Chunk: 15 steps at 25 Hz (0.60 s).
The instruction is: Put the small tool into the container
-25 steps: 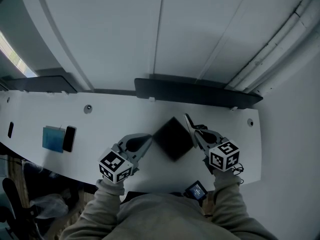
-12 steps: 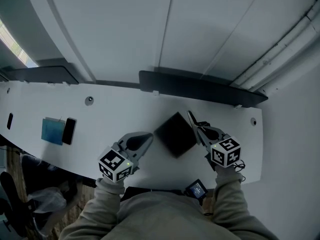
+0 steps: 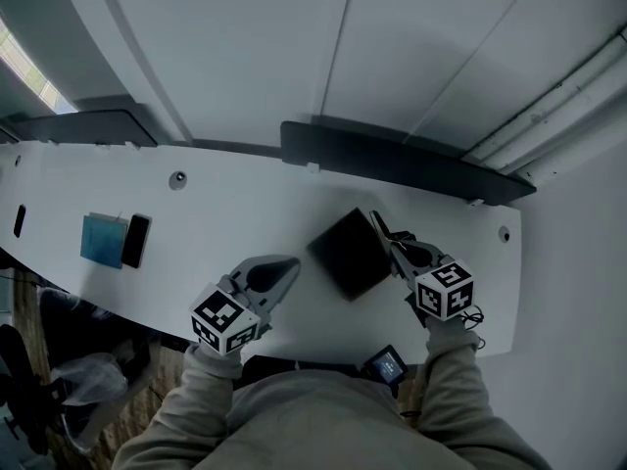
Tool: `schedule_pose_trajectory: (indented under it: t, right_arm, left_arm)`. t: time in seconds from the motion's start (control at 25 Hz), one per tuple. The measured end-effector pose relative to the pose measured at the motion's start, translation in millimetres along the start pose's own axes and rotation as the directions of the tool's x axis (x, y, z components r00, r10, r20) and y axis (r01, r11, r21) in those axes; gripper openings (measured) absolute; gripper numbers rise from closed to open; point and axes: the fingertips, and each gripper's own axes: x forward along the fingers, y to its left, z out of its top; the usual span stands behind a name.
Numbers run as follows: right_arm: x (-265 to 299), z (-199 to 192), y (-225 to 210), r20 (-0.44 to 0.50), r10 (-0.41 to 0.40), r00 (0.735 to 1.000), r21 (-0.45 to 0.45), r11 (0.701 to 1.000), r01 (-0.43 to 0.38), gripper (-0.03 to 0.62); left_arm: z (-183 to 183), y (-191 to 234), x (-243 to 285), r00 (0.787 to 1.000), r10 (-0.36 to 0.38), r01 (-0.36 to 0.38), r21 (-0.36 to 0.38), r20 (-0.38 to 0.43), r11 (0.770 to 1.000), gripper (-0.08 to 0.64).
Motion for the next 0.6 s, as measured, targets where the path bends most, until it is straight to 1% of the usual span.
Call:
schedule_pose_trajectory:
  t: [0.36, 0.6]
  right_arm:
    - [10.6, -12.6, -1.0, -0.033, 0.011, 0.999, -0.011, 1.000, -0.011, 0.021]
    - [14.0, -21.1, -3.7, -0.057, 0.017, 0.998, -0.013, 1.000, -0.018, 0.021]
  left_arm:
    - [-18.4, -3.7, -1.6, 1.000, 0.004, -0.005, -0.024, -0.023, 1.000, 0.002]
    - [-20.2, -5.1, -0.7, 1.000, 0.013, -0.014, -0.033, -0.020, 0.999, 0.002]
